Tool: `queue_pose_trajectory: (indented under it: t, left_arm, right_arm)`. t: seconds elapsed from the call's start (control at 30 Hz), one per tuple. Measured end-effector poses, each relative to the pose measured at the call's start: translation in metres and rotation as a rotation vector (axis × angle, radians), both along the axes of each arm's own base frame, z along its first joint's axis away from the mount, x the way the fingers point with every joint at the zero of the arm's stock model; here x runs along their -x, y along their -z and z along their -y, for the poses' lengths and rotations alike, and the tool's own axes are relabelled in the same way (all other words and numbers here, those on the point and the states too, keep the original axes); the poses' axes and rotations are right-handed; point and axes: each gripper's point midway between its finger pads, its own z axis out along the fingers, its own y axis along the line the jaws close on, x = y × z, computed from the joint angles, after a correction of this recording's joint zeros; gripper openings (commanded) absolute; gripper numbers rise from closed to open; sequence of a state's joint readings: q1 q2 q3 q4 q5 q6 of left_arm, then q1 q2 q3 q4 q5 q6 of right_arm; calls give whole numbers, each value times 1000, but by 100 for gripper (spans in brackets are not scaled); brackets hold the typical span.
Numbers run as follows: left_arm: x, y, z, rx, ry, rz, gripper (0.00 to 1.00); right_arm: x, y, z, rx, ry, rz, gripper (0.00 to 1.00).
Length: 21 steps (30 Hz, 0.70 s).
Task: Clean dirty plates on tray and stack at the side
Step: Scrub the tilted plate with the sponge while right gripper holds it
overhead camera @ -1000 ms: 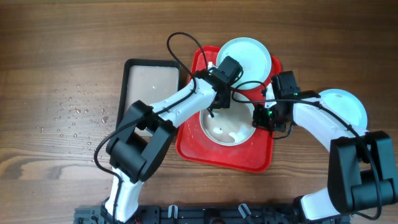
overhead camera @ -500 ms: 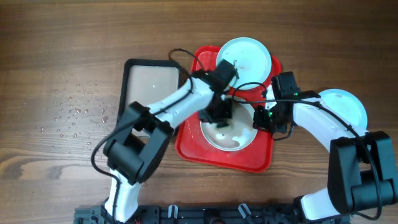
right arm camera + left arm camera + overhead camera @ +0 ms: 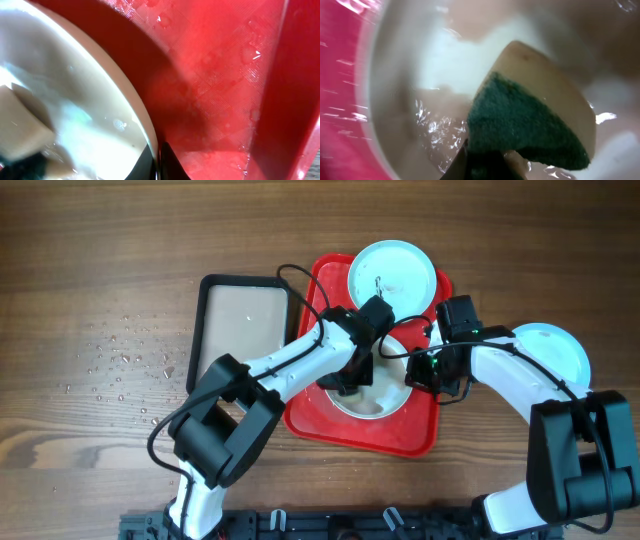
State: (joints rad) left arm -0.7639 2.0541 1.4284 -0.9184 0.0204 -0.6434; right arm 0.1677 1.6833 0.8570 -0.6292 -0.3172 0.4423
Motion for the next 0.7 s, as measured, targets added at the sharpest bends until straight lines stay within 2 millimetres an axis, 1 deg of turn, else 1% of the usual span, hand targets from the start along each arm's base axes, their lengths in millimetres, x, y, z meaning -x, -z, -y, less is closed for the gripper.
queue_pose_trajectory:
  t: [0.07, 0.1, 0.2, 0.27, 0.37, 0.43, 0.47, 0.53, 0.6, 0.67, 0.7]
  left_arm:
    - [-9, -1, -12, -61, -8, 51, 4]
    - [-16, -1, -22, -102, -23, 82, 4]
    - [-30, -2, -34, -111, -77, 104, 4]
    - [-36, -2, -35, -92, -105, 109, 4]
    - [-46, -1, -27, -3, -140, 104, 4]
    - [-49, 0, -13, 85, -141, 92, 4]
    - [-50, -1, -2, 141, -132, 87, 4]
    - [-44, -3, 22, 237, -89, 64, 4]
    - [-27, -5, 46, 303, -34, 27, 4]
    - [3, -6, 72, 351, 44, -34, 4]
    - [15, -5, 79, 359, 69, -60, 4]
  right_arm:
    - [0, 0, 0, -1, 6, -1, 4]
    - [0, 0, 0, -2, 6, -1, 4]
    - [-1, -1, -5, -23, 3, 1, 4]
    - [-1, -2, -7, -32, 0, 5, 4]
    - [-1, -2, -6, -28, 9, 2, 4]
    - [-1, 0, -2, -12, 24, -4, 4]
    - [-1, 0, 1, -4, 32, -6, 4]
    - [-2, 0, 4, 4, 40, -4, 4]
    - [-2, 0, 4, 5, 40, -4, 4]
    - [-2, 0, 4, 5, 40, -4, 4]
    - [-2, 1, 4, 5, 40, -4, 4]
